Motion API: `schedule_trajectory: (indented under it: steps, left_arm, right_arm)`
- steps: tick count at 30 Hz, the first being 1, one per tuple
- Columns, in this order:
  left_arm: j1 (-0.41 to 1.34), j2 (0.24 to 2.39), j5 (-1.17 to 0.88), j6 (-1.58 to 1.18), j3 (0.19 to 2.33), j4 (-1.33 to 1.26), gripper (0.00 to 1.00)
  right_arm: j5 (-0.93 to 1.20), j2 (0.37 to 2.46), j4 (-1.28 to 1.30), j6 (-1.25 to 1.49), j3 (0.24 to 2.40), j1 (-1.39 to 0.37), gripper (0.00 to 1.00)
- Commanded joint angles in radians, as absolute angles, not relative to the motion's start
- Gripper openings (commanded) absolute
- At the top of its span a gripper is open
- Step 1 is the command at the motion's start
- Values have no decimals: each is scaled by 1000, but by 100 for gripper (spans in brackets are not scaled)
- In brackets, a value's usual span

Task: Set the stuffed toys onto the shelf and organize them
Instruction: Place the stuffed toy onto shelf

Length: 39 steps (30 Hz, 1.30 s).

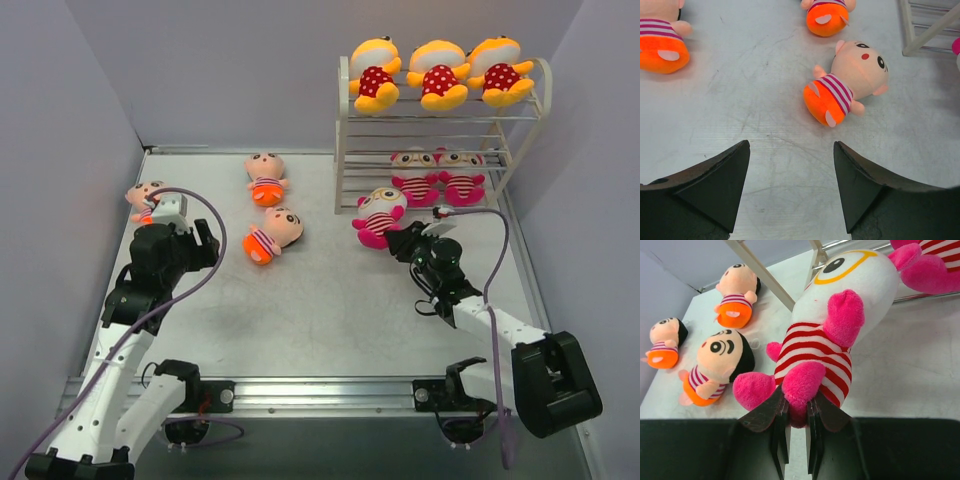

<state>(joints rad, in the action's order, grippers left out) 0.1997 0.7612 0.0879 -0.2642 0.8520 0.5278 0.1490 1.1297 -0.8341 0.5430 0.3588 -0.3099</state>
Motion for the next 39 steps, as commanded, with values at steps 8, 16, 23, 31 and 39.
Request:
schedule_trajectory:
  steps: [8, 16, 23, 31, 39]
  left_arm:
    - [218, 746, 124, -233, 851, 512, 76]
    - [222, 746, 120, -232, 848, 511, 76]
    - [227, 750, 121, -229, 848, 509, 76]
    - [232, 753, 118, -227, 845, 508, 76]
    - [239, 755, 120, -225, 847, 508, 76]
  right_arm:
    - [207, 1298, -1107, 405, 466, -276, 0]
    - [241, 1423, -1166, 399, 549, -255, 0]
    - [247, 1522, -1195, 385, 601, -252, 0]
    - [241, 1595, -1233, 379, 643, -242, 0]
    - [245, 1667, -1285, 402, 678, -238, 0]
